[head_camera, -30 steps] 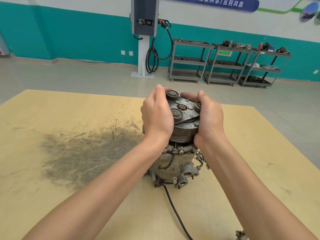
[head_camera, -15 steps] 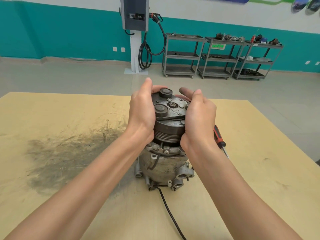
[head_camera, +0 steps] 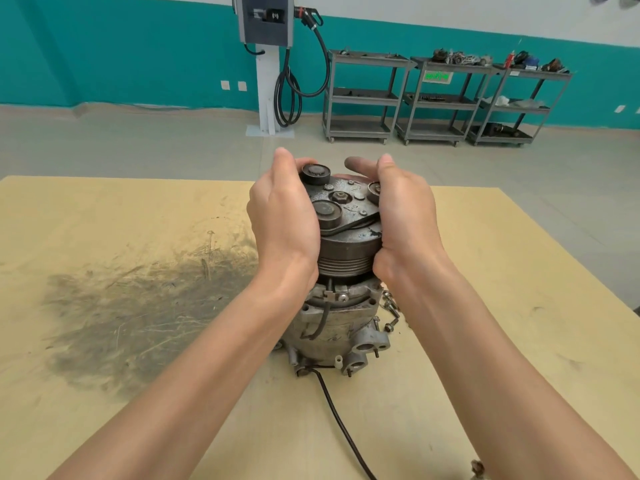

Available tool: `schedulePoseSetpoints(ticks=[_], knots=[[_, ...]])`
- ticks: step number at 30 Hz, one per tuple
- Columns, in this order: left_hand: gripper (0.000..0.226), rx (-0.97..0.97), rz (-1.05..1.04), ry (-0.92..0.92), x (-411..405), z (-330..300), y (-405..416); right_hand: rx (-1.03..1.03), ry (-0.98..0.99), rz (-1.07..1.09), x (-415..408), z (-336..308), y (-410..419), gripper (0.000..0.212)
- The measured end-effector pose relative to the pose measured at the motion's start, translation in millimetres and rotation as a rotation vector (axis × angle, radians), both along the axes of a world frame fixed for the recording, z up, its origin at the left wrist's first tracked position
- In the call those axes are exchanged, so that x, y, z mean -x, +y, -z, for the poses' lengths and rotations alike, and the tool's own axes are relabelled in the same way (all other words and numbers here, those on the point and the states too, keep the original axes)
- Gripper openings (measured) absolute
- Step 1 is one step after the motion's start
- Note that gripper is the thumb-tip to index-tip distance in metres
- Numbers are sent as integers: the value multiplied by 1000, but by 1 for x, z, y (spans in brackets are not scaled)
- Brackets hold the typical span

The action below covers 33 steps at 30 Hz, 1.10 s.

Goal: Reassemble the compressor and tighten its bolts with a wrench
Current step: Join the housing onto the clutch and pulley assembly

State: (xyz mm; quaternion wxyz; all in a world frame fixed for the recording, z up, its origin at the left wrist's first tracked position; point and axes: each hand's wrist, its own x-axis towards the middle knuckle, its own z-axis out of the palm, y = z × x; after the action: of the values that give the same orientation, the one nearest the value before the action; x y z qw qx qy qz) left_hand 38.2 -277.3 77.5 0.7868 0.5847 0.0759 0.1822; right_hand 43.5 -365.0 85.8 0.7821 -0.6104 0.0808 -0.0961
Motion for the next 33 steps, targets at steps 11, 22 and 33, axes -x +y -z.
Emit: schedulePoseSetpoints(ticks=[11,22,33], knots=[[42,-4,-101,-6,6,-1,-8,-9,-13,-124,-8,-1,-8,39],[45,-27,-124,-75,14,4,-16,34,-43,-184,-12,6,-21,40],[39,-30,-99,-108,10,7,-12,15,-15,-99,-3,7,-13,41]])
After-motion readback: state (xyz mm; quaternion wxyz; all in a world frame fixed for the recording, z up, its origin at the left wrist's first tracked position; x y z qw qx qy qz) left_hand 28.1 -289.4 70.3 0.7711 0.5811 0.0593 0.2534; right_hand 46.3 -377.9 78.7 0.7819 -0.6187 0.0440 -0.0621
